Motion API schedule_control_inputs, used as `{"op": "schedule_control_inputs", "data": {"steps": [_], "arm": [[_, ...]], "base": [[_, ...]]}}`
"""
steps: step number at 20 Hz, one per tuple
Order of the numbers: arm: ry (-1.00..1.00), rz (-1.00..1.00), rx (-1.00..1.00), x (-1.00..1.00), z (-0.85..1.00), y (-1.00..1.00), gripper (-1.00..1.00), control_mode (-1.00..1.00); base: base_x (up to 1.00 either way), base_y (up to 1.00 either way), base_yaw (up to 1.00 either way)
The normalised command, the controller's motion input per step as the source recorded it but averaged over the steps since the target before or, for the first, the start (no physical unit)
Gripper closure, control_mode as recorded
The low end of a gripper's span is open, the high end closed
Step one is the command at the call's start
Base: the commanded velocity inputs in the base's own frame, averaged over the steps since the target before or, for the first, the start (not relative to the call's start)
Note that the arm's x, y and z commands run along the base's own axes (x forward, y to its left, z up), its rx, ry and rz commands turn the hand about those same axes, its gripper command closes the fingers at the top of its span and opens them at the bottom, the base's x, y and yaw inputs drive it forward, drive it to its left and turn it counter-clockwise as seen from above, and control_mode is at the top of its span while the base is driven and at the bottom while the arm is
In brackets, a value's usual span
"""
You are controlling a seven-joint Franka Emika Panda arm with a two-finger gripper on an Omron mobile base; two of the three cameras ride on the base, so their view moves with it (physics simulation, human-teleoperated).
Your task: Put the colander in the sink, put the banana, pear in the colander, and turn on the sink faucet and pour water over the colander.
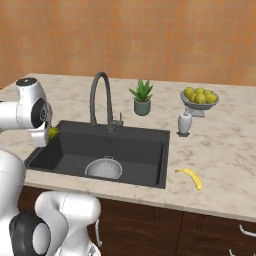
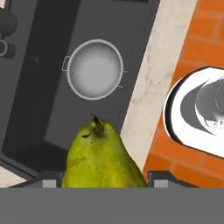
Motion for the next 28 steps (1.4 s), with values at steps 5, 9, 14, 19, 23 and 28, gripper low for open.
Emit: {"op": "schedule_control_inputs", "data": {"steps": [5,9,14,19,23,28], "arm": [[0.07,-0.27,0.00,0.59,0.29,-1.00,1.00,-1.00],[0.14,-0.23,0.01,0.48,0.10,-1.00,1.00,-1.00],[0.00,-0.03,0.09,-0.02,-0.02,-1.00,1.00,-1.00],[-0.03,0.07,0.18,0.13,-0.38,-0.67,1.00,-1.00],[0.00,0.17,0.22,0.35,-0.68,-0.31,1.00,-1.00],[0.12,0.16,0.18,0.47,-0.50,-0.03,1.00,-1.00]], "base": [[0.00,0.00,0.00],[0.00,0.00,0.00],[0.00,0.00,0.00],[0.00,0.00,0.00],[0.00,0.00,0.00],[0.00,0.00,0.00]]}}
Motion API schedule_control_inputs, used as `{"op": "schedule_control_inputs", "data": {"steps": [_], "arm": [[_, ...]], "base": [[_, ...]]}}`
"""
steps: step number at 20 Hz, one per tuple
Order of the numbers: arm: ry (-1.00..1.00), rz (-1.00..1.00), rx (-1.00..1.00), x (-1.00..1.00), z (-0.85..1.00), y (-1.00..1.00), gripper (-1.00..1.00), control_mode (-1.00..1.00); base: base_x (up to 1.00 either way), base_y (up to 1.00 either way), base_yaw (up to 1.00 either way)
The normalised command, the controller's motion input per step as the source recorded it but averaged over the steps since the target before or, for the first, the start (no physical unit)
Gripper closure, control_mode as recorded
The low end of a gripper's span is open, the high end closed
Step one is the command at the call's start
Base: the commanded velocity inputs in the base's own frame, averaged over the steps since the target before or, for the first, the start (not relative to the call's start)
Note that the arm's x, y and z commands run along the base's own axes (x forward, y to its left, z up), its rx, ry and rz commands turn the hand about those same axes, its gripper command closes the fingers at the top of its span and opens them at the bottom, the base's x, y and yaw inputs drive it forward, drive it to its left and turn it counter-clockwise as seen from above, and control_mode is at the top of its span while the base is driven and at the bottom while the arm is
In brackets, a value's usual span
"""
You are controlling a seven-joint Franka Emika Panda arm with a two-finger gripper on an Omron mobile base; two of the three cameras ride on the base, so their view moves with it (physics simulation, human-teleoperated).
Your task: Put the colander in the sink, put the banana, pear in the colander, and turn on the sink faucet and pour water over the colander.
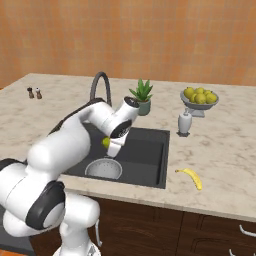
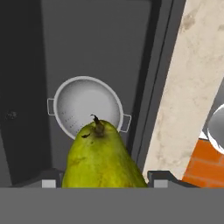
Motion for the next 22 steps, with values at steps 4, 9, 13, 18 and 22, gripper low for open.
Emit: {"op": "schedule_control_inputs", "data": {"steps": [4,9,13,18,22], "arm": [[0.27,0.13,0.09,0.43,-0.34,0.01,1.00,-1.00],[0.16,0.07,0.07,0.12,-0.39,0.06,1.00,-1.00],[0.00,0.01,0.03,0.00,-0.42,0.38,1.00,-1.00],[0.00,0.00,0.02,0.01,-0.57,0.33,1.00,-1.00],[0.00,0.00,0.08,-0.15,-0.68,0.01,1.00,-1.00]], "base": [[0.00,0.00,0.00],[0.00,0.00,0.00],[0.00,0.00,0.00],[0.00,0.00,0.00],[0.00,0.00,0.00]]}}
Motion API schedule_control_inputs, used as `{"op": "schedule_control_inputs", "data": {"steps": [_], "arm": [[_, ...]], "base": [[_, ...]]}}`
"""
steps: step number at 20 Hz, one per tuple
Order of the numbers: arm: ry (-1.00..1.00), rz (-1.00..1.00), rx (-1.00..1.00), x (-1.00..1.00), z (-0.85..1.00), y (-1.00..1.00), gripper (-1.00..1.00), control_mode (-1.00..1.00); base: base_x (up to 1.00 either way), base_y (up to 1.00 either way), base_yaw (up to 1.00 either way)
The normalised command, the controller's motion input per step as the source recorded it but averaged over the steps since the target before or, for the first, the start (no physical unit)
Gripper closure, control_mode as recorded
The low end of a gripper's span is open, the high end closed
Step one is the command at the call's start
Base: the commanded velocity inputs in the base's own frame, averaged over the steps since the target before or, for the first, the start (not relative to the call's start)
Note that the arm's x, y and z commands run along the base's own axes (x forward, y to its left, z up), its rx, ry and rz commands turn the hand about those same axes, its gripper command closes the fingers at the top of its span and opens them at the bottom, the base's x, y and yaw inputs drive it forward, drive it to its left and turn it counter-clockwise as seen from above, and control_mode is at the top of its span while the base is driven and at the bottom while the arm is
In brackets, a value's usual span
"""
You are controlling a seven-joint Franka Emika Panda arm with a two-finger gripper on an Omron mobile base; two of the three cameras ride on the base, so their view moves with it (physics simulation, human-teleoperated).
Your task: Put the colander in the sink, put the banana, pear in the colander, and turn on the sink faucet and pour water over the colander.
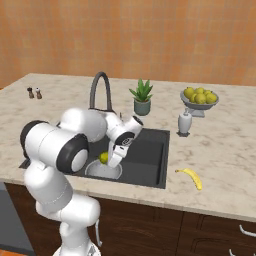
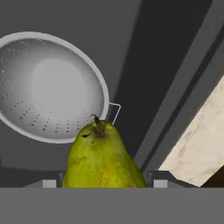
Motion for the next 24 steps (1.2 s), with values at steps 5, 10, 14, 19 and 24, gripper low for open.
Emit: {"op": "schedule_control_inputs", "data": {"steps": [5,10,14,19,24], "arm": [[0.00,0.00,0.08,0.00,-0.61,0.03,1.00,-1.00],[0.07,0.00,0.03,0.20,-0.36,0.21,1.00,-1.00],[0.10,0.00,0.03,0.52,-0.34,0.14,1.00,-1.00],[0.00,0.00,0.03,0.07,-0.38,0.12,1.00,-1.00],[0.00,0.00,0.03,0.11,-0.49,0.07,1.00,-1.00]], "base": [[0.00,0.00,0.00],[0.00,0.00,0.00],[0.00,0.00,0.00],[0.00,0.00,0.00],[0.00,0.00,0.00]]}}
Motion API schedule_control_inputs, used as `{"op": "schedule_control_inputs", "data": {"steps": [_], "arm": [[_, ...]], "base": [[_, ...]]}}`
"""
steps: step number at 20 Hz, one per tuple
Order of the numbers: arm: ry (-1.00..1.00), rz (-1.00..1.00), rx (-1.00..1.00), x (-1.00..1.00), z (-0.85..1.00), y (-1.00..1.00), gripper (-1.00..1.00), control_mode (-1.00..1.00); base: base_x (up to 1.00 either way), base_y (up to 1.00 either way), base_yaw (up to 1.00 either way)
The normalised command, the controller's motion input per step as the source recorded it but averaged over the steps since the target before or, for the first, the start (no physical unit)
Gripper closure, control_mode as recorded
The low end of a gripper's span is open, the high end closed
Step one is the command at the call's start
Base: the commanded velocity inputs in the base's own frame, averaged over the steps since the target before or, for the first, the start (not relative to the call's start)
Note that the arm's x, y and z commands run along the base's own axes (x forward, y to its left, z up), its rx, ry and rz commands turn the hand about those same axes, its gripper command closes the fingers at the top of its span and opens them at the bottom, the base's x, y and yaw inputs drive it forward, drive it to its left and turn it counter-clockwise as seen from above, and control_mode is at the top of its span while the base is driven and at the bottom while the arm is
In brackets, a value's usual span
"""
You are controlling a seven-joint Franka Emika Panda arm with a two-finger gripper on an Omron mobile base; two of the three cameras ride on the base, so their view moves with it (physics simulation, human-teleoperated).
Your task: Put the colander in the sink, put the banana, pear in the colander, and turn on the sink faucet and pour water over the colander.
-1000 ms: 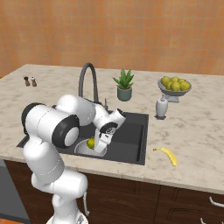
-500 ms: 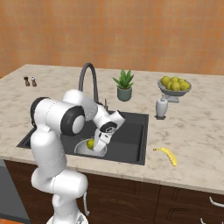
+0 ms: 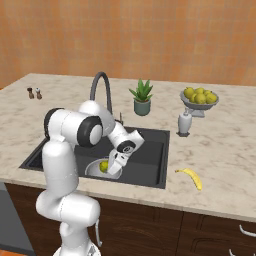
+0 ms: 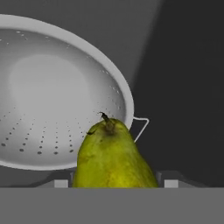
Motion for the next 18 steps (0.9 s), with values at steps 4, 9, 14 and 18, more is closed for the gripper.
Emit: {"op": "schedule_control_inputs", "data": {"steps": [4,9,14,18], "arm": [[0.00,0.00,0.01,0.21,-0.52,0.13,1.00,-1.00],[0.00,0.00,0.00,0.21,-0.71,0.28,1.00,-1.00],[-0.05,0.01,0.00,0.37,-0.84,0.29,1.00,-1.00],[-0.12,0.02,0.00,0.34,-0.73,0.14,1.00,-1.00]], "base": [[0.00,0.00,0.00],[0.00,0.00,0.00],[0.00,0.00,0.00],[0.00,0.00,0.00]]}}
